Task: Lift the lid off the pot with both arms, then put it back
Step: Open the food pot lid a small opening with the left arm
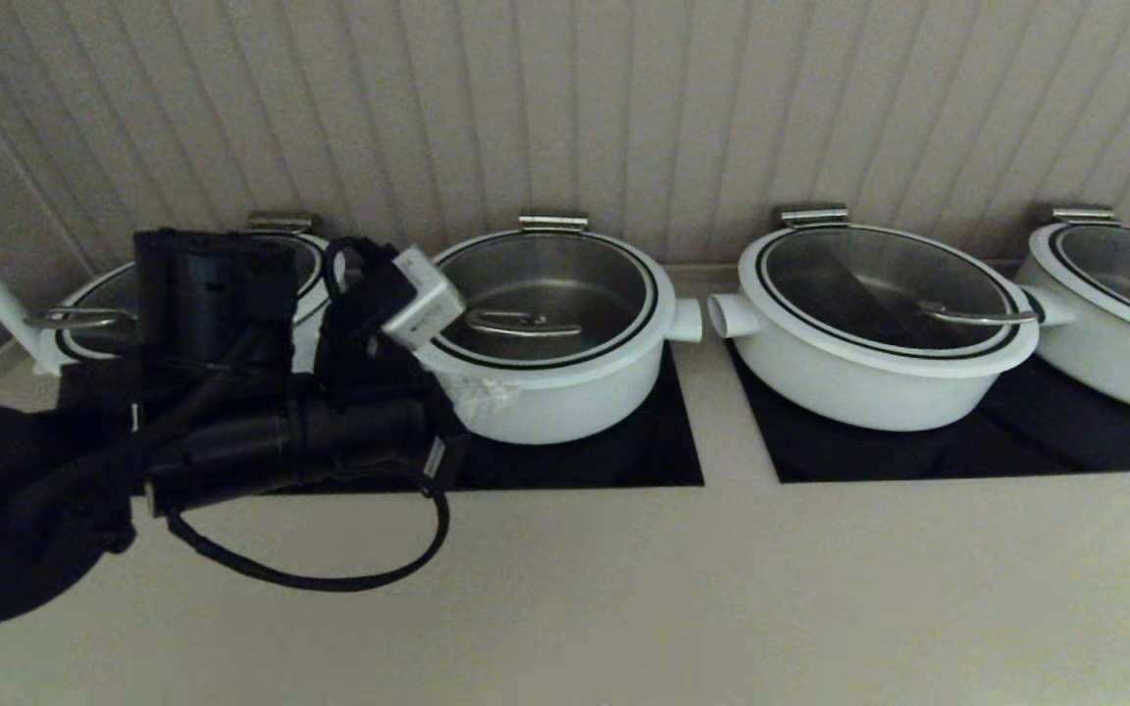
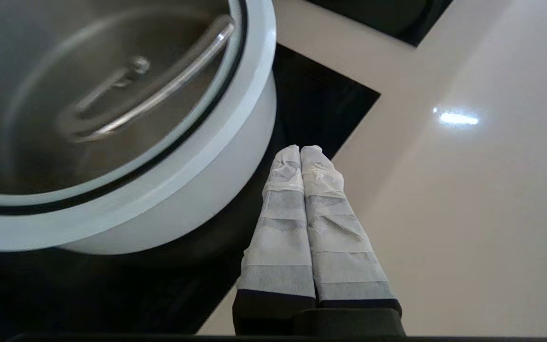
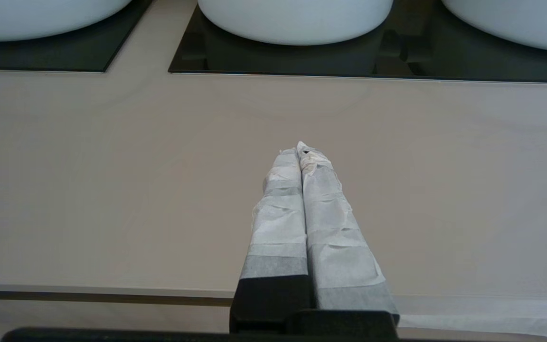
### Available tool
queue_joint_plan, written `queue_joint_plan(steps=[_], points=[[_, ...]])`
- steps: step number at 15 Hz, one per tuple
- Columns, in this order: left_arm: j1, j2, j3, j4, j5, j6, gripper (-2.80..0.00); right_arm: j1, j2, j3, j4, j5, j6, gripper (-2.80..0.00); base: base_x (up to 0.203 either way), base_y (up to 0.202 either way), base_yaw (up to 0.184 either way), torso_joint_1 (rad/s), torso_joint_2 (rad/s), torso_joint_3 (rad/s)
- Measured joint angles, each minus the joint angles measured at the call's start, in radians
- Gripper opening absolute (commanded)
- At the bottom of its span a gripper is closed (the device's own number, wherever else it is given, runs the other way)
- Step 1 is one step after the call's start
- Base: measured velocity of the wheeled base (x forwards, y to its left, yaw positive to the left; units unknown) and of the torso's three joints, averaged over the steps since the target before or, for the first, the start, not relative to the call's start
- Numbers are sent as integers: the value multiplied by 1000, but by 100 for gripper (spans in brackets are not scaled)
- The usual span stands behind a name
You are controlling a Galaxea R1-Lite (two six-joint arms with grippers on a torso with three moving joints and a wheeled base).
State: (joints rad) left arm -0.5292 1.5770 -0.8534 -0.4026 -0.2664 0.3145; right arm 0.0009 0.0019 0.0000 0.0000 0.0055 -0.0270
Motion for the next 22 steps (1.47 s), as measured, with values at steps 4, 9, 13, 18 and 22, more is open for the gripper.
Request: queue_joint_plan(steps=[4, 9, 13, 18, 22], points=[[-10, 54, -17, -12, 13, -3, -280, 0, 0, 0, 0, 0, 0, -280, 0, 0, 0, 0, 0, 0], [-11, 91, -54, -19, 64, -28, -280, 0, 0, 0, 0, 0, 0, -280, 0, 0, 0, 0, 0, 0], [-9, 135, -98, -74, 118, -31, -280, 0, 0, 0, 0, 0, 0, -280, 0, 0, 0, 0, 0, 0], [-10, 171, -103, -97, 124, -31, -280, 0, 0, 0, 0, 0, 0, -280, 0, 0, 0, 0, 0, 0], [-9, 178, -107, -97, 145, -30, -280, 0, 0, 0, 0, 0, 0, -280, 0, 0, 0, 0, 0, 0]])
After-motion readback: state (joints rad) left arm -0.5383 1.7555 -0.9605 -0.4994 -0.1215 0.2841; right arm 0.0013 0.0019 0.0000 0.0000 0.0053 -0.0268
